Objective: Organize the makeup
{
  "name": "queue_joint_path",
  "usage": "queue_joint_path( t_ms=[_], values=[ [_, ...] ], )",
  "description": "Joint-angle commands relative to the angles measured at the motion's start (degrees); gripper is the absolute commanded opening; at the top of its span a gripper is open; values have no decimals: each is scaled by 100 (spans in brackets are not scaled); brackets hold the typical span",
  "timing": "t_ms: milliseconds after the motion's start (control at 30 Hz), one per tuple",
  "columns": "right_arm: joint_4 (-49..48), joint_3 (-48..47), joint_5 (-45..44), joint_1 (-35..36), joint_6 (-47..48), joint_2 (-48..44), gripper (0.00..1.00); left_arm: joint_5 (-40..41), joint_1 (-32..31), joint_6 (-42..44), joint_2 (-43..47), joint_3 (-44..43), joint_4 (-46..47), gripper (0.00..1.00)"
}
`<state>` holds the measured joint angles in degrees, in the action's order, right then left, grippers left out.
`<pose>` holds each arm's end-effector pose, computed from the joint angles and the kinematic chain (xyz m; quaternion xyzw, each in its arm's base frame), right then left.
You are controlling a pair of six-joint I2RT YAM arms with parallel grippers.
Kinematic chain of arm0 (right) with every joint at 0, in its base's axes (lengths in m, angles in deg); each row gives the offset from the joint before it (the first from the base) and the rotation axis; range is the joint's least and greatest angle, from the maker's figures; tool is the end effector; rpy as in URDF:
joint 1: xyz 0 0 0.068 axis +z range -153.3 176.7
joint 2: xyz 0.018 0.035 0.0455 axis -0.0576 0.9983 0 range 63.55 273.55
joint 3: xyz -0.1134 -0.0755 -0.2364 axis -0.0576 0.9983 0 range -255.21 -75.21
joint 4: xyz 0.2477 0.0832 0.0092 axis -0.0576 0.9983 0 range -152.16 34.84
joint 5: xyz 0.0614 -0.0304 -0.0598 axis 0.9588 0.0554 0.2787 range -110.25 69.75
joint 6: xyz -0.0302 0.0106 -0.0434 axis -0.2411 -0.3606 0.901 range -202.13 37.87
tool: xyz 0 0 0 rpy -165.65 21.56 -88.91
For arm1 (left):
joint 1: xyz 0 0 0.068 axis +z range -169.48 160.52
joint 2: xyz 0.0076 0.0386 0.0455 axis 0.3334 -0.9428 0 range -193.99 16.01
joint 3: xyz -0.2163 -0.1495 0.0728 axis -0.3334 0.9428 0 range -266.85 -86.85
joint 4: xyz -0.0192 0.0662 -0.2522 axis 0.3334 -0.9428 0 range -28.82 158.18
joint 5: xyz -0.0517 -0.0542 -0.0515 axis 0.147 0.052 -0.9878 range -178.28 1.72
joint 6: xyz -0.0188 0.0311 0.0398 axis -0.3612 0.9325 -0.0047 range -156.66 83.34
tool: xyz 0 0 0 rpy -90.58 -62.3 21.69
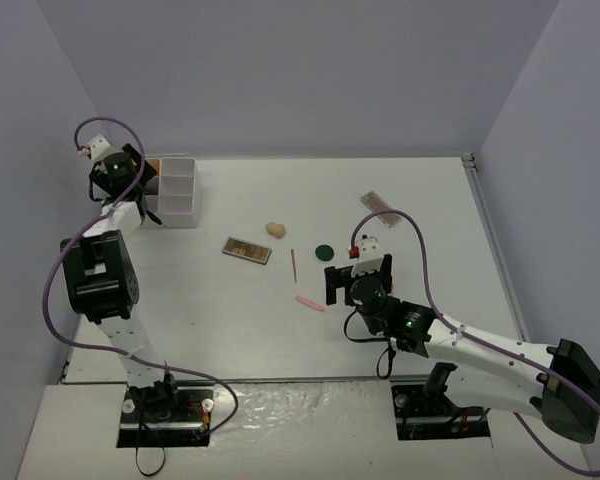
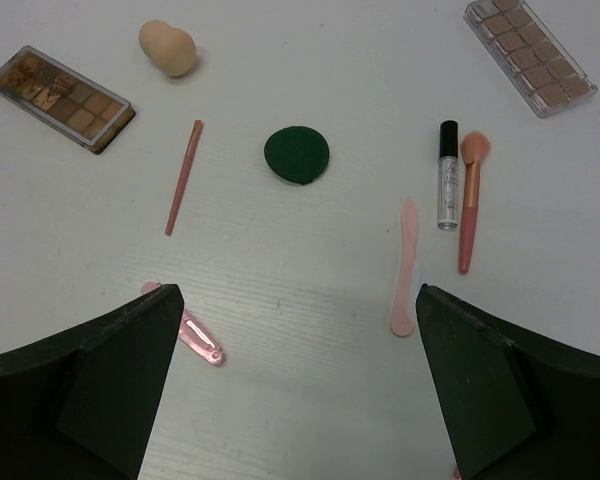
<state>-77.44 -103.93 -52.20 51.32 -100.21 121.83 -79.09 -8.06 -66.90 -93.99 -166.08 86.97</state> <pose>0.1456 0.1724 0.2437 -0.0776 0.7737 0.1748 0.6041 0.4481 0.0963 0.2652 -0.3225 0.7059 -0.0412 0.6293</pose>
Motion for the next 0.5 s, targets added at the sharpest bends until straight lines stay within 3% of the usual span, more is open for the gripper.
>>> queue_joint_path(
  t_ms=[0,233,367,467],
  values=[
    [208,-450,173,-752,-330,-105,96,-61,-7,-248,1590,-10,-320,72],
    [310,-833,1721,-2528,-289,549,78,-595,-736,4,3336,286,-2171,77],
    [359,-1263,2051,-2911,-102,1302,61,-943,-1460,575,4172,703,-3187,82],
    [372,-1502,2106,-2971,56,1819,49,-1582,-1542,807,4601,1037,-4002,87]
  ],
)
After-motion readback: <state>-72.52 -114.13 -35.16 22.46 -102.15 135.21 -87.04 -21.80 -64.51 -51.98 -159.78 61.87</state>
